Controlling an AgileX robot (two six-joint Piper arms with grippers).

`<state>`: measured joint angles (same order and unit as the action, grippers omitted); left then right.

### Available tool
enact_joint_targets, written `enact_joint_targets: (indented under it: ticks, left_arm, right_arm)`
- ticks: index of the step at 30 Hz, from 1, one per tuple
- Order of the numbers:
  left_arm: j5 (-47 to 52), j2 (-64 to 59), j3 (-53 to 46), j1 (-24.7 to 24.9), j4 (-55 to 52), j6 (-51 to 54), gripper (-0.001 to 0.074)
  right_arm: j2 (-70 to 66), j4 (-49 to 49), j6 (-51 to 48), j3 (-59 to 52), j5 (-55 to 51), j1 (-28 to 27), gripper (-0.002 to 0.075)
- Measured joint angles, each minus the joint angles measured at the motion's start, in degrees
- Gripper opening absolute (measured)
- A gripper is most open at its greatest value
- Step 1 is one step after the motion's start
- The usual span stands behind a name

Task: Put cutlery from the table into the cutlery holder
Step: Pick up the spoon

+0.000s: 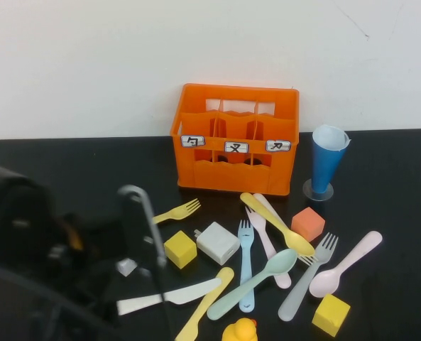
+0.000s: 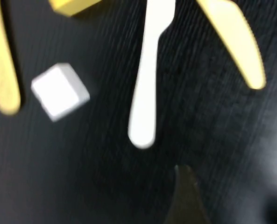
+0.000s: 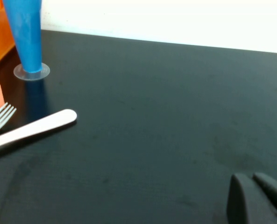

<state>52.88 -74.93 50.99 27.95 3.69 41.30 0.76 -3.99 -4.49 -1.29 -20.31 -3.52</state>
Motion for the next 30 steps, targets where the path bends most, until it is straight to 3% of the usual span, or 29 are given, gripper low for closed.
enact_joint_targets:
  ticks: [4, 10, 30]
  left_arm:
    - [-6.38, -7.52, 0.22, 3.35, -2.53, 0.15, 0.0442]
    - [-12.11, -15.58, 1.31, 4.01, -3.07, -1.74, 0.0444]
    - [-7.21, -32.12, 16.97, 4.01, 3.17, -2.11, 0.0444]
  right_arm:
    - [0.00, 0.00, 0.00, 0.00, 0.00, 0.00, -0.0003]
    - [0.00, 0.00, 0.00, 0.00, 0.00, 0.00, -0.0003]
    - [0.00, 0.00, 0.00, 0.00, 0.00, 0.00, -0.0003]
